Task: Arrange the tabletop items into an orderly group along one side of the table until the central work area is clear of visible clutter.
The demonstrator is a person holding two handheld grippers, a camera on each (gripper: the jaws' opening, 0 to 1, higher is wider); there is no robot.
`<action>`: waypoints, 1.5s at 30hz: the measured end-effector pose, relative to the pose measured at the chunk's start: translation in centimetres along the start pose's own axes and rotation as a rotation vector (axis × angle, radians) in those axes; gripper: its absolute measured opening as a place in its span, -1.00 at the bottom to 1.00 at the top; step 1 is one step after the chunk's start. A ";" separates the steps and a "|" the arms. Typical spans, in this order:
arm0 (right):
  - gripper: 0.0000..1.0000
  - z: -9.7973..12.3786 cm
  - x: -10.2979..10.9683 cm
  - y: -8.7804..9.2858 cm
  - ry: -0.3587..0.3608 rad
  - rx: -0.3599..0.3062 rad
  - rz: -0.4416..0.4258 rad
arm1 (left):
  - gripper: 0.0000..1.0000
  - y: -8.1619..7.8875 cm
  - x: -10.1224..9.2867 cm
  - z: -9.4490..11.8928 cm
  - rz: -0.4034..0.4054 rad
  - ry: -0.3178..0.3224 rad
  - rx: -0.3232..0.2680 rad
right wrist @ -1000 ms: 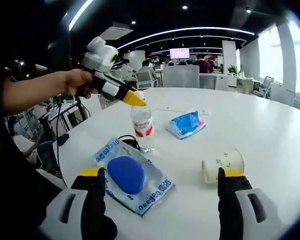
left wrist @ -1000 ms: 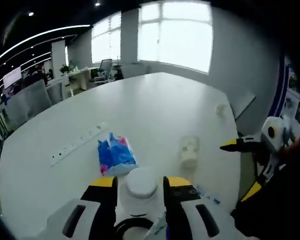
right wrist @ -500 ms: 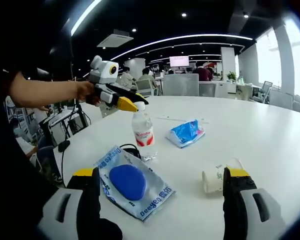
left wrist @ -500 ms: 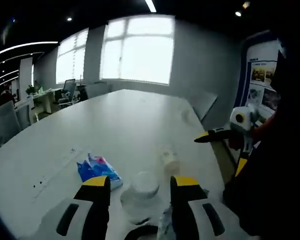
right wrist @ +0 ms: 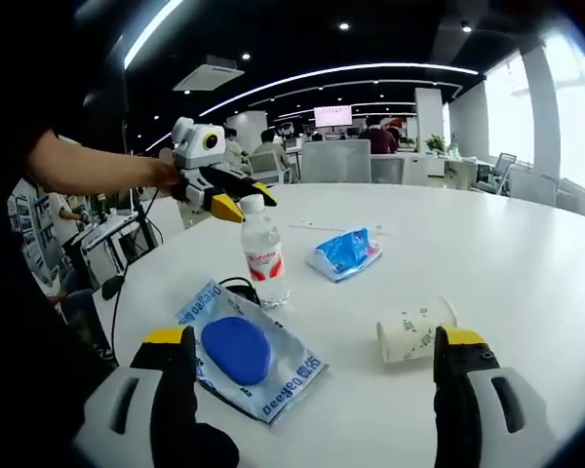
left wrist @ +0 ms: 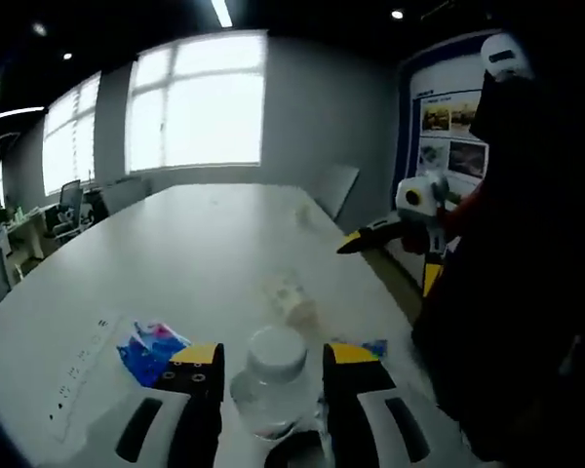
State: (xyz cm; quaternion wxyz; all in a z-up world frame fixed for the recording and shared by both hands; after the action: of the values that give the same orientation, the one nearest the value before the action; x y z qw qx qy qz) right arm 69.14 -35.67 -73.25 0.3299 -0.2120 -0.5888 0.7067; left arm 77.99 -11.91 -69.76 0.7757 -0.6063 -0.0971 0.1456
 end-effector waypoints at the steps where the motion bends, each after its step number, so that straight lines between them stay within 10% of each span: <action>1: 0.96 0.0 0.0 0.1 0.004 0.003 0.001 | -0.31 0.0 0.0 0.0 -0.033 0.014 0.010; 20: 0.92 -1.1 0.6 0.5 0.033 0.036 0.000 | -0.59 0.1 -0.2 -0.3 -0.042 0.113 -0.042; 39: 0.95 -0.7 0.6 0.7 0.019 0.033 0.026 | -0.62 -0.8 0.5 0.2 0.063 -0.022 0.006; 45: 0.94 -0.6 0.3 0.8 0.020 0.024 0.013 | -0.62 -2.4 1.8 1.4 0.122 -0.189 -0.006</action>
State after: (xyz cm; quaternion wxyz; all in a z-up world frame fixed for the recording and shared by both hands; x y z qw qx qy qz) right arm 69.20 -35.13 -74.11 0.3336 -0.2191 -0.5754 0.7139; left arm 79.49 -10.56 -67.09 0.7509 -0.5971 -0.1330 0.2488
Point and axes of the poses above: the point that each gripper's makers call its tool centre point, and the gripper's own axes: z roughly backward along the fingers, x roughly to its left, y roughly out of its underside, the point moved 5 cm from there along z, roughly backward along the fingers, and after that the axes turned 13 degrees about -x, right-handed, at the moved point
